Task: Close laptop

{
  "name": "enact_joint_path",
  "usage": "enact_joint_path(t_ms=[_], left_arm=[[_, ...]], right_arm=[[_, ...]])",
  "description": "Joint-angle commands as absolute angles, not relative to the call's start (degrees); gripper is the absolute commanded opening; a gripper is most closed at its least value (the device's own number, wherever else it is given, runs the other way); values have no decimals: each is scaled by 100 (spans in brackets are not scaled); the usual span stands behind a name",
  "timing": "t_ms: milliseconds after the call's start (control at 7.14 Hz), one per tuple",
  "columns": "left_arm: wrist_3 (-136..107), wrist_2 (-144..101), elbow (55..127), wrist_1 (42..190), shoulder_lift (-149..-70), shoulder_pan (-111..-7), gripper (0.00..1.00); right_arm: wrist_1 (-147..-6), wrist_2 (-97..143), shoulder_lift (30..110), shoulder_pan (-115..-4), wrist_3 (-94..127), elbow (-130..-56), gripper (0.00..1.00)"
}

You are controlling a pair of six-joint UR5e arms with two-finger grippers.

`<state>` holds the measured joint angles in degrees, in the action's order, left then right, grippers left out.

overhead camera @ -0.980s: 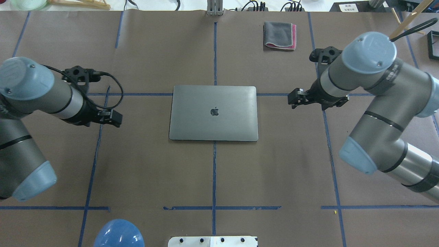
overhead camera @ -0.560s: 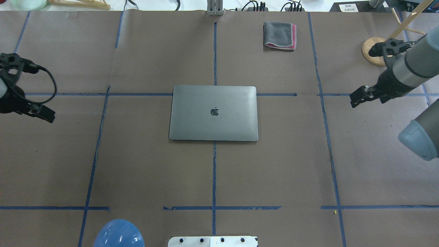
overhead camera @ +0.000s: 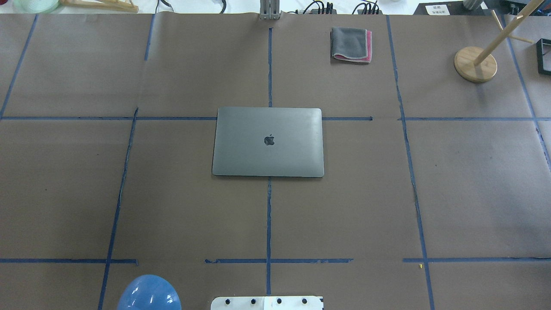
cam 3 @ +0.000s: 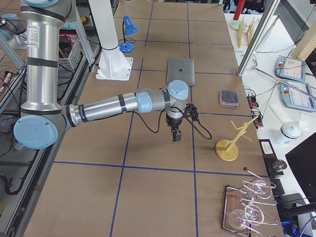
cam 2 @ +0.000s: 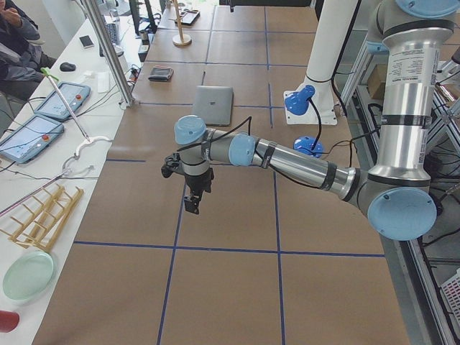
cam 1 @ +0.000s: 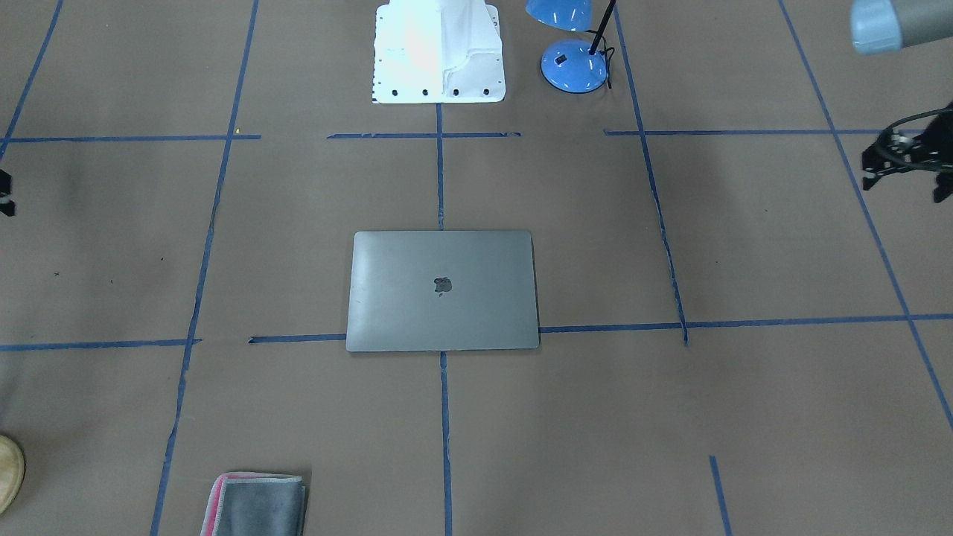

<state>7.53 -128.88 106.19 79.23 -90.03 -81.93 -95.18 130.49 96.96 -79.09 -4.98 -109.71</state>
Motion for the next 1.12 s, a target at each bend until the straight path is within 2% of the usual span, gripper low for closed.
enact_joint_path(t_ms=[0,420,980], left_arm=[[931,-13078,10468,7760,-8608,-8587,100],[923,-13104,10442,7761,-8202,-8806,100],[993,-13104,10398,7778,-8077,-8886,100]], right_arm=[[-9694,13147,10220,-8418,-793,-10856,99],[-9668,13271,10327,-8552,-247,-10863,100],[-9642,13271,10406,-8552,-246,-10907,100]])
